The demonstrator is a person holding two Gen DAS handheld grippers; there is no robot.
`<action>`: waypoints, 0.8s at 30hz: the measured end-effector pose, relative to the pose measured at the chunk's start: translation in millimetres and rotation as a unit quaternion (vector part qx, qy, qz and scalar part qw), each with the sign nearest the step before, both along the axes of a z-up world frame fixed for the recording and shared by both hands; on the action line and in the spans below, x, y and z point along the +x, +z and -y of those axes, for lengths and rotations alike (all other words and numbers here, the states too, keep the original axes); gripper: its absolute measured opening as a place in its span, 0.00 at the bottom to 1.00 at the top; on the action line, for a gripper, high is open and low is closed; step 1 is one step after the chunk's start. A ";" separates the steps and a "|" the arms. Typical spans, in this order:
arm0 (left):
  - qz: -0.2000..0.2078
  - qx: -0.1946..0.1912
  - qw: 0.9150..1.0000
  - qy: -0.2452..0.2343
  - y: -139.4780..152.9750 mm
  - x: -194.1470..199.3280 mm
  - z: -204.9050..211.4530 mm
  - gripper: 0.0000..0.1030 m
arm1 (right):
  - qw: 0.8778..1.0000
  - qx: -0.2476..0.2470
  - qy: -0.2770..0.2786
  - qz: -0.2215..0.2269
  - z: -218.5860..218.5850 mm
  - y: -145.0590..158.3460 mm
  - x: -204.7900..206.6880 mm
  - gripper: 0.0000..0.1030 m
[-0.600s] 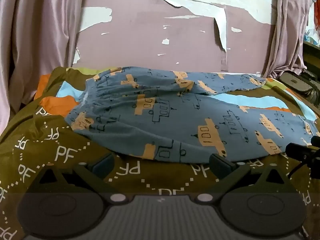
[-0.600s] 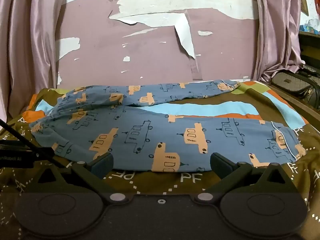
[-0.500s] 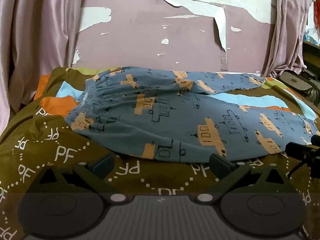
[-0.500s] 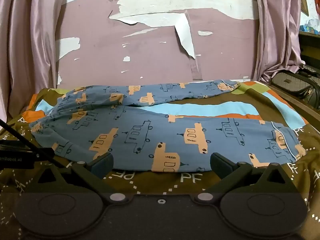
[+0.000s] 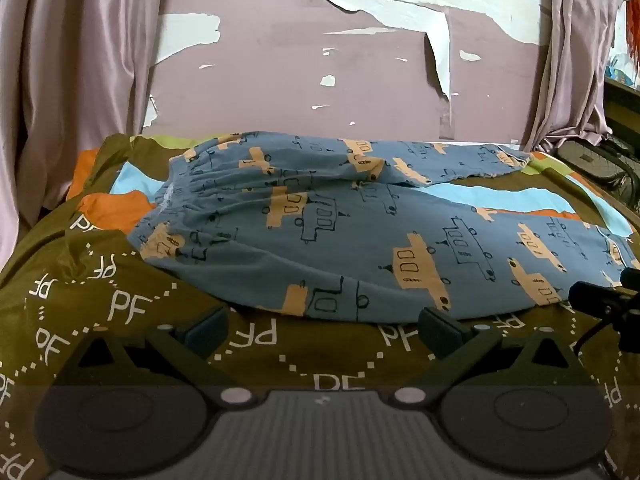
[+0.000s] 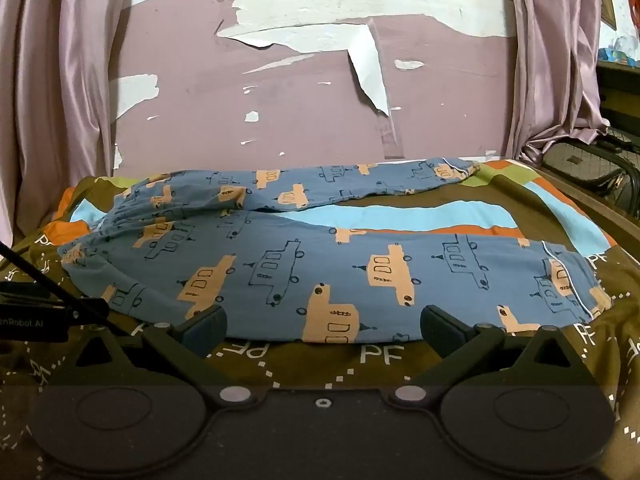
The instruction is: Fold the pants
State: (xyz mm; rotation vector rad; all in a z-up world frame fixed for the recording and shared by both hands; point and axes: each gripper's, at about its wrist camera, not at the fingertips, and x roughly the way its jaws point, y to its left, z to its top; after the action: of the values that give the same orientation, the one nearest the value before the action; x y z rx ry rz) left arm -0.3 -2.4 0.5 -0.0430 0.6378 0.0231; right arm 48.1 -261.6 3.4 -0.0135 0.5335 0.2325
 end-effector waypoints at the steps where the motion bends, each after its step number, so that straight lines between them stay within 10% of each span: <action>1: 0.000 0.000 1.000 0.000 -0.5 0.0 0.1 1.00 | 1.000 0.000 0.000 0.000 0.1 -0.1 0.1 1.00; 24: -0.001 0.001 1.000 0.001 -4.3 -1.3 0.5 1.00 | 1.000 0.001 -0.001 -0.003 0.8 -0.4 1.3 1.00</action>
State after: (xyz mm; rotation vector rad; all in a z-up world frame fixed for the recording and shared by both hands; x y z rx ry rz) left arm -1.7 -2.8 -3.8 -0.0419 0.6398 0.0260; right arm 49.4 -262.4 3.0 -0.0109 0.5401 0.2318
